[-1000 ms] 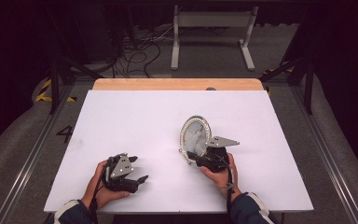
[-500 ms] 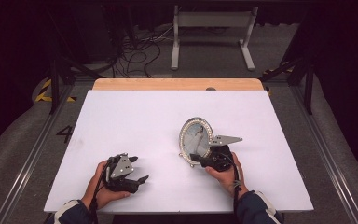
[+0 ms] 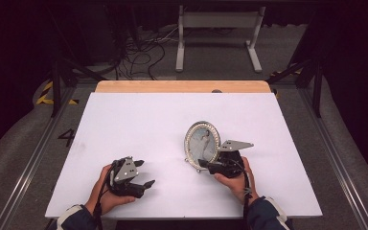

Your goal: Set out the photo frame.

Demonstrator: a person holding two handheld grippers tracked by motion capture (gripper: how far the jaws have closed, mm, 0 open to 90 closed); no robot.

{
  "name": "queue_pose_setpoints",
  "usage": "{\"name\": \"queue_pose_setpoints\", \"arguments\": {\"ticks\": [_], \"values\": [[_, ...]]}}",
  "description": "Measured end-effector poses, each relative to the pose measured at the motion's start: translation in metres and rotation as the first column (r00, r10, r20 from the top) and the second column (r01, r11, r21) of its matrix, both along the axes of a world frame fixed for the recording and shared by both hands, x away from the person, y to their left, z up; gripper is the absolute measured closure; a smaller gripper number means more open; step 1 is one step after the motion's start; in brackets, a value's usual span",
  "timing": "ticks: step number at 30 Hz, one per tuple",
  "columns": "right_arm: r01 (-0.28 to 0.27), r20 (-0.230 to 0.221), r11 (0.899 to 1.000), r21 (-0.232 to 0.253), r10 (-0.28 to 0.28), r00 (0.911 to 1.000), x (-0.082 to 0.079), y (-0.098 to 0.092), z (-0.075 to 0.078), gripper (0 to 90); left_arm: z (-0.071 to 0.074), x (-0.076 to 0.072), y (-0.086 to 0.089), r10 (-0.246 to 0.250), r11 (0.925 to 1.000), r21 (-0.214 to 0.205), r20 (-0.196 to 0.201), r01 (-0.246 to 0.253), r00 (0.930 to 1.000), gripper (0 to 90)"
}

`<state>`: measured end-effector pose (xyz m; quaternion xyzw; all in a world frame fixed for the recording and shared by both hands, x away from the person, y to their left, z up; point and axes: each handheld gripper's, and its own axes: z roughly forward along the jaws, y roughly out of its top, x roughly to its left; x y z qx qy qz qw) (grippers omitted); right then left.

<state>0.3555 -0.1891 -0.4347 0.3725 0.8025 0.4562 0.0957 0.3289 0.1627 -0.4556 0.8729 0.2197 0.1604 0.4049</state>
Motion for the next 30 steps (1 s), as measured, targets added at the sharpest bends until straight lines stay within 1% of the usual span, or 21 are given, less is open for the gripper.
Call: {"name": "queue_pose_setpoints", "arguments": {"ticks": [2,4,6,8,9,10,11,13,14,16,17,18,19,21,22,23,26,27,28,29,30], "values": [[0.014,0.031,1.0,-0.008,-0.014,0.9994,-0.004,-0.002,0.004,65.8,0.002,0.005,-0.003,-0.004,0.9999,-0.014,0.001,0.004,1.0,23.7],[0.022,0.067,1.0,-0.018,-0.021,0.9976,-0.007,-0.004,0.007,66.0,0.004,0.011,-0.005,-0.009,0.9996,-0.029,-0.008,0.008,0.9999,23.5],[0.037,0.097,0.999,-0.034,-0.033,0.9947,-0.011,-0.004,0.01,67.3,0.008,0.018,-0.009,-0.006,0.999,-0.045,-0.004,0.006,1.0,20.2],[0.046,0.116,0.998,-0.047,-0.04,0.9925,-0.013,-0.004,0.011,68.1,0.01,0.025,-0.014,-0.011,0.9975,-0.07,-0.01,0.01,0.9999,19.6],[0.052,0.123,0.997,-0.049,-0.045,0.9913,-0.014,-0.004,0.012,68.4,0.012,0.031,-0.018,-0.018,0.997,-0.076,-0.009,0.017,0.9998,19.1],[0.054,0.127,0.997,-0.052,-0.047,0.9908,-0.015,-0.004,0.012,68.5,0.013,0.036,-0.022,-0.033,0.9953,-0.092,-0.009,0.032,0.9994,19.0],[0.06,0.132,0.997,-0.053,-0.052,0.9899,-0.016,-0.004,0.012,68.7,0.014,0.04,-0.025,-0.042,0.9942,-0.099,-0.008,0.041,0.9991,18.4],[0.066,0.144,0.996,-0.057,-0.057,0.9879,-0.018,-0.005,0.014,69.4,0.015,0.051,-0.035,-0.082,0.9889,-0.127,-0.041,0.076,0.9958,17.9],[0.07,0.148,0.996,-0.057,-0.061,0.9871,-0.02,-0.006,0.014,69.8,0.016,0.055,-0.04,-0.097,0.9867,-0.135,-0.048,0.09,0.9941,17.3],[0.08,0.15,0.996,-0.046,-0.073,0.9861,-0.022,-0.008,0.016,70.2,0.016,0.062,-0.049,-0.111,0.9834,-0.151,-0.06,0.101,0.992,17.4],[0.085,0.148,0.996,-0.037,-0.079,0.9859,-0.023,-0.01,0.016,70.1,0.015,0.067,-0.055,-0.126,0.981,-0.158,-0.078,0.113,0.989,17.3],[0.092,0.146,0.995,-0.034,-0.087,0.9855,-0.026,-0.011,0.016,70.5,0.014,0.071,-0.06,-0.137,0.9795,-0.16,-0.087,0.122,0.9868,17.1],[0.096,0.151,0.995,-0.036,-0.09,0.9844,-0.027,-0.011,0.017,70.6,0.013,0.074,-0.065,-0.141,0.9776,-0.169,-0.092,0.124,0.9856,16.9],[0.104,0.164,0.994,-0.045,-0.095,0.9819,-0.031,-0.011,0.018,70.7,0.011,0.082,-0.075,-0.149,0.9771,-0.17,-0.109,0.129,0.9829,16.9],[0.104,0.164,0.994,-0.045,-0.095,0.9819,-0.031,-0.011,0.018,70.7,0.011,0.082,-0.075,-0.149,0.9771,-0.17,-0.109,0.129,0.9829,16.7],[0.112,0.166,0.993,-0.047,-0.103,0.9807,-0.034,-0.013,0.018,70.4,0.011,0.085,-0.08,-0.15,0.975,-0.182,-0.114,0.128,0.9822,16.8],[0.12,0.162,0.992,-0.043,-0.112,0.9804,-0.035,-0.015,0.017,70.1,0.009,0.092,-0.089,-0.148,0.9706,-0.209,-0.123,0.12,0.9812,16.9],[0.13,0.164,0.991,-0.03,-0.124,0.9786,-0.037,-0.017,0.017,69.7,0.007,0.097,-0.094,-0.145,0.9725,-0.201,-0.132,0.117,0.9806,16.7],[0.129,0.164,0.991,-0.024,-0.124,0.9787,-0.037,-0.017,0.018,70.4,0.007,0.097,-0.094,-0.145,0.9725,-0.201,-0.132,0.117,0.9806,16.7],[0.129,0.164,0.991,-0.024,-0.124,0.9787,-0.037,-0.017,0.018,70.4,0.006,0.099,-0.096,-0.15,0.971,-0.207,-0.141,0.119,0.9787,16.7],[0.13,0.167,0.991,-0.027,-0.123,0.9783,-0.038,-0.017,0.019,70.5,0.005,0.1,-0.098,-0.15,0.971,-0.207,-0.141,0.119,0.9785,16.8]]}}
